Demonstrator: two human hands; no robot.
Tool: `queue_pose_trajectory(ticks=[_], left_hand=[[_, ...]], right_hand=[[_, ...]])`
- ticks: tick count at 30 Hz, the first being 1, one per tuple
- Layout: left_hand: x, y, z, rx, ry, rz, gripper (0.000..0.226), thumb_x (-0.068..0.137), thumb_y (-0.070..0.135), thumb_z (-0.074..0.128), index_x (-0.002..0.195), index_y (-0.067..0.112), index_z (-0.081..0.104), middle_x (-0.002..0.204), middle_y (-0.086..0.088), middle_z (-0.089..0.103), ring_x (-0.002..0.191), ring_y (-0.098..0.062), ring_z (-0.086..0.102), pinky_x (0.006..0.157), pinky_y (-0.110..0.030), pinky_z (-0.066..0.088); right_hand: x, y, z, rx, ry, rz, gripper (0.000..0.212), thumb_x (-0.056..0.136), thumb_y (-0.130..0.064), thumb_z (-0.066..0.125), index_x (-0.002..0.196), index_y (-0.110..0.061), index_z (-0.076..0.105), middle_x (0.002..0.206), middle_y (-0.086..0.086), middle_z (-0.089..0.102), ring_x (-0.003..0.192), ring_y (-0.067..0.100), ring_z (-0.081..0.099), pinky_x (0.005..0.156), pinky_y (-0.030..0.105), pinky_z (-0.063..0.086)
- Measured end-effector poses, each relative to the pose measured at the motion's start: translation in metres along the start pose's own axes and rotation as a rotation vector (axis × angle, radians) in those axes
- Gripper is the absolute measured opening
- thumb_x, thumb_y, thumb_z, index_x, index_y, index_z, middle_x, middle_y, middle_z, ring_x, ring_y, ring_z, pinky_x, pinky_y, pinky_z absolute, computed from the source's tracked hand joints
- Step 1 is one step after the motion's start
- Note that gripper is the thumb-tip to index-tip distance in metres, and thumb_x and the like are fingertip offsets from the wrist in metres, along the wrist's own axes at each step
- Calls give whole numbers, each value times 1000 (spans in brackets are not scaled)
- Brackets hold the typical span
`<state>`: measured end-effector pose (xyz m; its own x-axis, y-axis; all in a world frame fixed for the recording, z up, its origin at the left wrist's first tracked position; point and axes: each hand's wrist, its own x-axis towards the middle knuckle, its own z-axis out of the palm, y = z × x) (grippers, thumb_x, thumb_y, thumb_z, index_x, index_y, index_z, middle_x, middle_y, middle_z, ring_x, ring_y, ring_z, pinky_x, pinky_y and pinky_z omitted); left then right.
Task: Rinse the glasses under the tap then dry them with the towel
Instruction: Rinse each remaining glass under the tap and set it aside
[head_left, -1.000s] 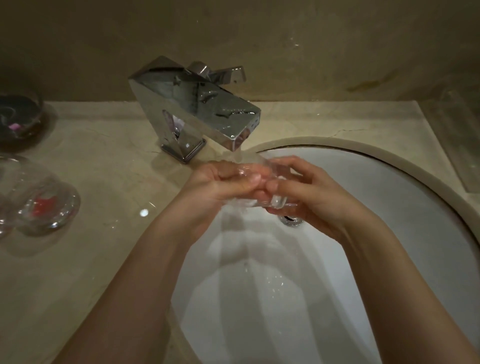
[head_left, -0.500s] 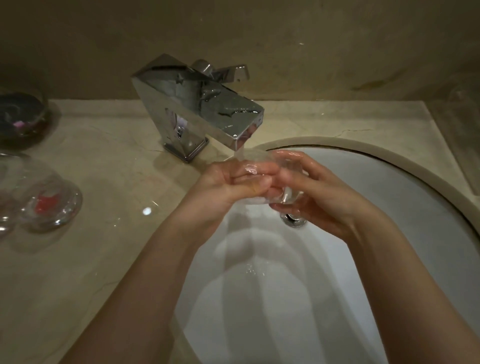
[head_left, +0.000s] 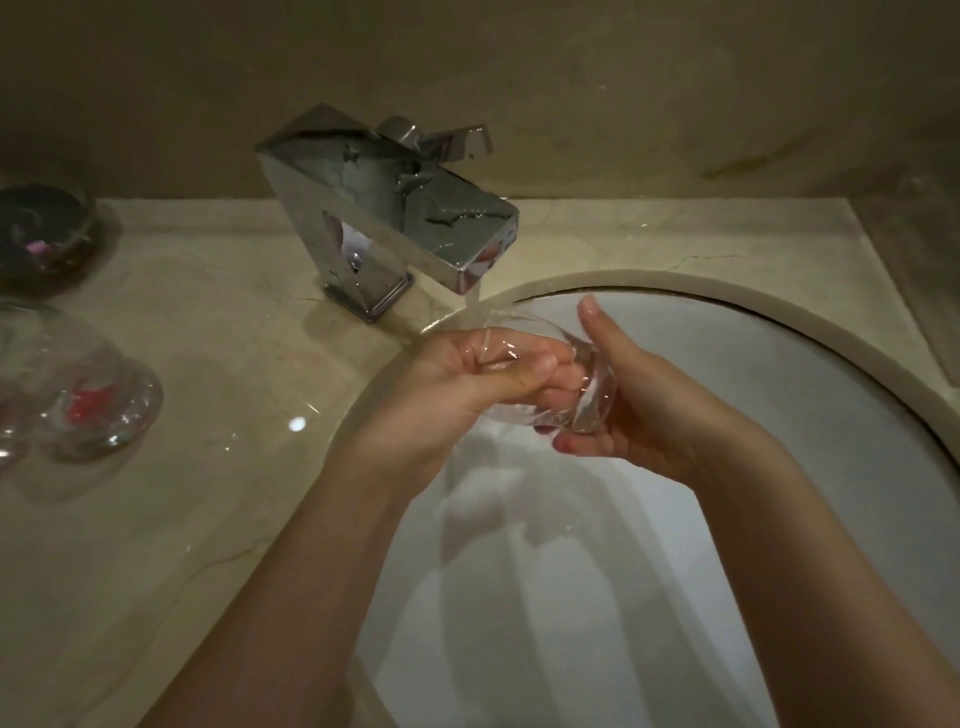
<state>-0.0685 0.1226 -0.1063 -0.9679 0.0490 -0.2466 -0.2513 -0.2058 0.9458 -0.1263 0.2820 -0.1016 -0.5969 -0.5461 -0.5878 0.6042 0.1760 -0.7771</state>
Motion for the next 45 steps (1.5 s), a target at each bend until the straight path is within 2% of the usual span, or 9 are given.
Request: queue_pose_trajectory(ticks=[3, 6, 11, 14, 17, 23, 34, 40, 45], left_hand=[[-1, 1, -2, -13, -18, 14, 22, 83, 25, 65, 96, 12, 77, 98, -13, 75, 91, -26, 73, 85, -31, 56], [-1, 1, -5, -49, -19, 13, 21, 85, 22, 64, 99, 12, 76, 104, -13, 74, 96, -28, 72, 90, -33, 55], [-2, -2, -1, -10, -12, 14, 16, 80, 21, 70, 93, 18, 78, 95, -10, 76, 87, -23, 74, 77, -27, 56], [-2, -2, -3, -35, -23, 28, 18, 83, 18, 67, 98, 13, 77, 98, -12, 75, 91, -26, 73, 83, -31, 56], [0, 1, -3, -38, -17, 46, 19, 83, 15, 63, 97, 11, 75, 98, -12, 75, 94, -26, 73, 86, -30, 55], [2, -3, -4, 51, -19, 58, 14, 83, 15, 69, 95, 10, 75, 95, -14, 75, 88, -26, 73, 86, -32, 57], [1, -20, 20, -209, 464, 196, 64, 65, 39, 81, 123, 27, 58, 121, -2, 68, 104, -17, 70, 77, -27, 57], [4, -20, 26, -183, 505, 104, 68, 71, 51, 79, 129, 29, 52, 120, -1, 67, 95, -16, 72, 67, -27, 57], [6, -16, 19, -298, 587, -4, 72, 70, 60, 68, 132, 27, 53, 119, -4, 69, 96, -24, 72, 78, -44, 59]], right_hand=[[0, 4, 1, -16, 53, -120, 46, 86, -40, 61, 117, -6, 63, 91, 27, 62, 68, 23, 58, 52, 22, 50], [-2, 6, -3, -9, 8, -198, 49, 67, -27, 72, 114, -17, 59, 96, 4, 68, 80, 17, 66, 65, 25, 52], [-5, 1, -2, -20, -24, -3, 64, 86, -64, 41, 109, -11, 68, 79, 10, 69, 55, 13, 66, 49, 20, 52], [-5, 4, -4, 32, -13, -102, 32, 85, -35, 66, 106, -11, 66, 84, 8, 69, 63, 16, 67, 55, 21, 53], [-5, 11, -8, 90, 9, -207, 45, 67, -11, 81, 107, -19, 61, 94, 3, 71, 81, 19, 70, 68, 28, 56], [1, 17, 4, -13, 225, -251, 63, 65, -54, 76, 106, -8, 61, 86, 3, 67, 79, 20, 64, 64, 28, 50], [12, 25, 46, 486, 114, -107, 62, 91, -57, 40, 120, -7, 62, 116, 18, 68, 102, 28, 66, 88, 42, 55], [17, 22, 56, 156, 257, -185, 82, 66, -74, 46, 114, -11, 64, 102, 10, 72, 85, 19, 73, 64, 30, 59], [23, 23, 60, 290, 205, -141, 55, 94, -61, 32, 89, -20, 69, 83, 5, 74, 76, 20, 70, 78, 40, 55]])
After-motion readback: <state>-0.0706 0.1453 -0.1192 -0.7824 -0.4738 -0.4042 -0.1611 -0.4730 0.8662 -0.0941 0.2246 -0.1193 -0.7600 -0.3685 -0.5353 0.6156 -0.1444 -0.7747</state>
